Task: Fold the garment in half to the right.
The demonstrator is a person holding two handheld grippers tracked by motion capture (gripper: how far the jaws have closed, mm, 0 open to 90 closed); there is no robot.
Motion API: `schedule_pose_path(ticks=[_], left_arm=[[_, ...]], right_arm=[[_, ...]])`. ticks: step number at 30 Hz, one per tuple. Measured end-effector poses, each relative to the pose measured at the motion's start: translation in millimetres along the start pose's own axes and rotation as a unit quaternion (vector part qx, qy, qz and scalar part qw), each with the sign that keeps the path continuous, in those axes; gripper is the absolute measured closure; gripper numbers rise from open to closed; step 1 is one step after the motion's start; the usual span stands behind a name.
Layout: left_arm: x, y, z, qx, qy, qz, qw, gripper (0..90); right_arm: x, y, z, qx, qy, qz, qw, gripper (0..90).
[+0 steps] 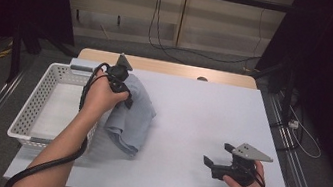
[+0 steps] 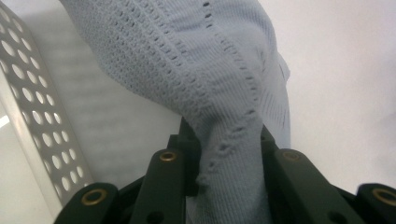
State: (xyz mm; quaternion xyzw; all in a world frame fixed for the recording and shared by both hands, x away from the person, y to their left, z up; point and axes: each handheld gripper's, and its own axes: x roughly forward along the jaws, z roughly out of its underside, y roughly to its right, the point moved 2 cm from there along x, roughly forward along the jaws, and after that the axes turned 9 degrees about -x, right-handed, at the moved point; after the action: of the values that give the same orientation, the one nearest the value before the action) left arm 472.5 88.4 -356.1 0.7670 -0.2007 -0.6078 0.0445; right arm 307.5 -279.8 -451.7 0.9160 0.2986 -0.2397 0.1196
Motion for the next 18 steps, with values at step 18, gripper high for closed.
schedule_pose_path(ticks=[18], left_arm=[[-10.4, 1.0, -5.4, 0.003, -0.002, -0.002, 1.0000, 73.8]], right_arm=[[-1.0, -0.3, -0.8, -0.001, 0.002, 0.001, 1.0000, 7.5]])
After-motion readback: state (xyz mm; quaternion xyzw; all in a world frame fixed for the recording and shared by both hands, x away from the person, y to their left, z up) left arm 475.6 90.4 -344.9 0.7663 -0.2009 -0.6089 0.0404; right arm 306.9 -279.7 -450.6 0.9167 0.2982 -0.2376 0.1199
